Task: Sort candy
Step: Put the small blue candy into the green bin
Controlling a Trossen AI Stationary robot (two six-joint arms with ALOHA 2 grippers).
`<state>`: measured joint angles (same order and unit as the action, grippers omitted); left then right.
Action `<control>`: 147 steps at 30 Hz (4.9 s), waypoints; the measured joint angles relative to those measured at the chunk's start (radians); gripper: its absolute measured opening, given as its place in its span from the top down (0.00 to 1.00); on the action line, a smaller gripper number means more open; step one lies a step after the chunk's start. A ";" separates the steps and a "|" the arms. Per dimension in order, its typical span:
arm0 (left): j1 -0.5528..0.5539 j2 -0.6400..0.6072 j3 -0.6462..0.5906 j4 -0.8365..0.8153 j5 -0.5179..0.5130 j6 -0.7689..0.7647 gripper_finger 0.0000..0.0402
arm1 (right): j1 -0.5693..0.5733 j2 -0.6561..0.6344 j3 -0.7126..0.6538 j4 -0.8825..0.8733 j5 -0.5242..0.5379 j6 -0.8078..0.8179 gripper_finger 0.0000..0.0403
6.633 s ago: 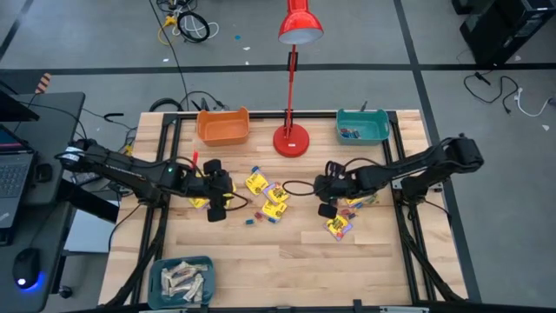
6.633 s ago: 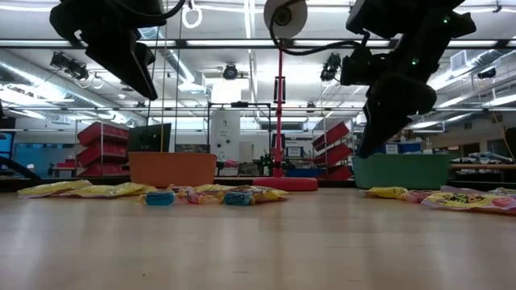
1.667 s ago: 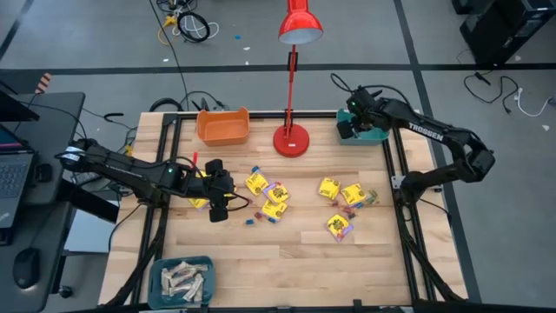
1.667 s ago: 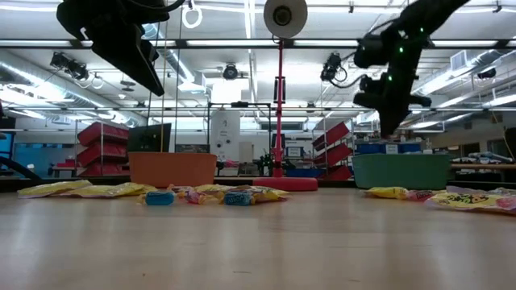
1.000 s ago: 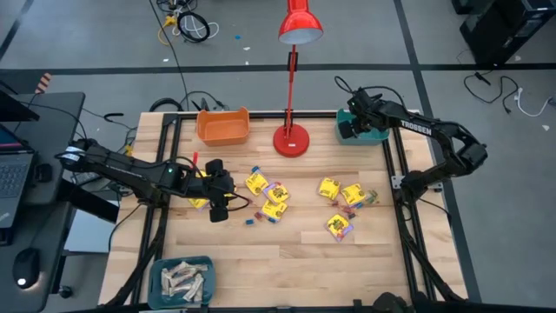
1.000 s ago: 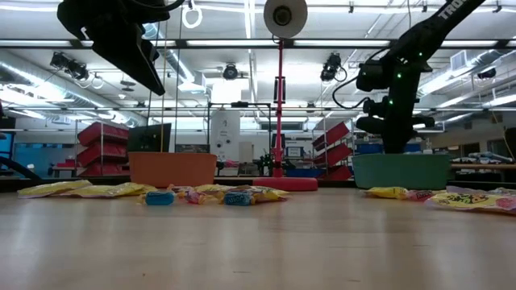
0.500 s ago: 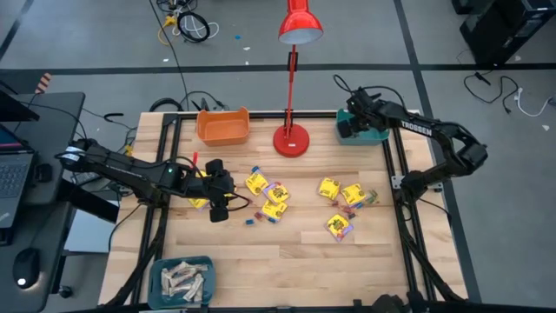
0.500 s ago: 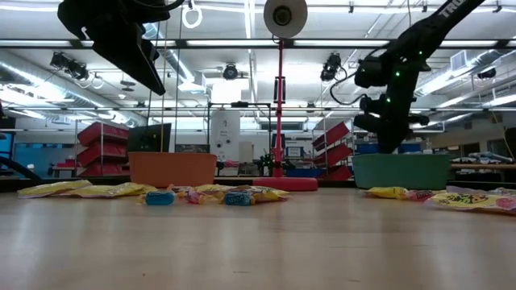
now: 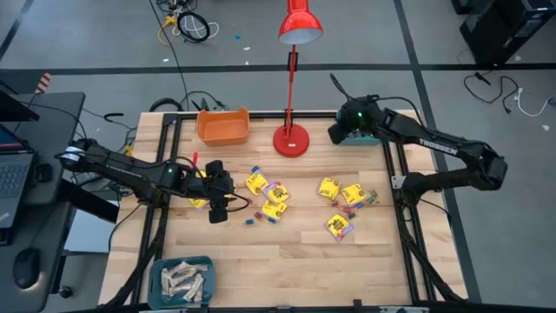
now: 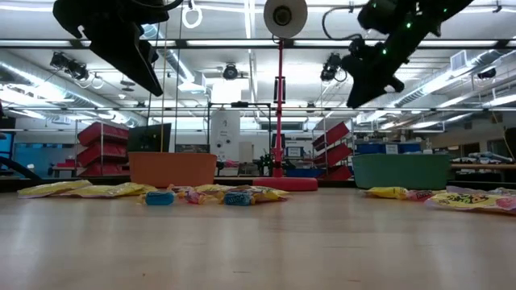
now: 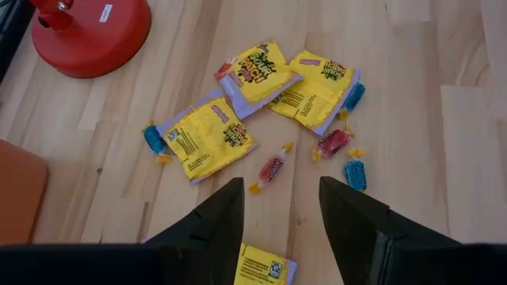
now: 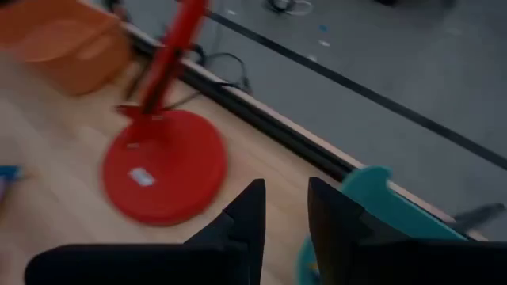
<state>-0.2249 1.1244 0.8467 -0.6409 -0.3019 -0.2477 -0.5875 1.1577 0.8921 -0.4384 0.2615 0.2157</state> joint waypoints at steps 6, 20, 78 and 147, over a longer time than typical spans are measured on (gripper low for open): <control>0.000 0.000 0.000 0.031 0.009 0.000 0.58 | 0.185 -0.016 0.000 0.014 0.001 -0.013 0.80; 0.000 0.000 0.000 0.045 0.018 0.003 0.58 | 0.629 0.256 0.000 0.438 -0.008 -0.170 0.80; 0.000 0.000 0.000 -0.233 0.014 -0.045 0.58 | 0.758 1.002 0.392 0.753 -0.202 -0.211 0.71; -0.037 -0.145 0.000 -0.269 -0.030 -0.049 0.58 | 0.780 1.015 0.675 0.340 -0.132 -0.167 0.63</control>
<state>-0.2619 0.9792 0.8467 -0.9095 -0.3323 -0.2962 0.1921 2.1731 1.5673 -0.0981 0.1299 0.0486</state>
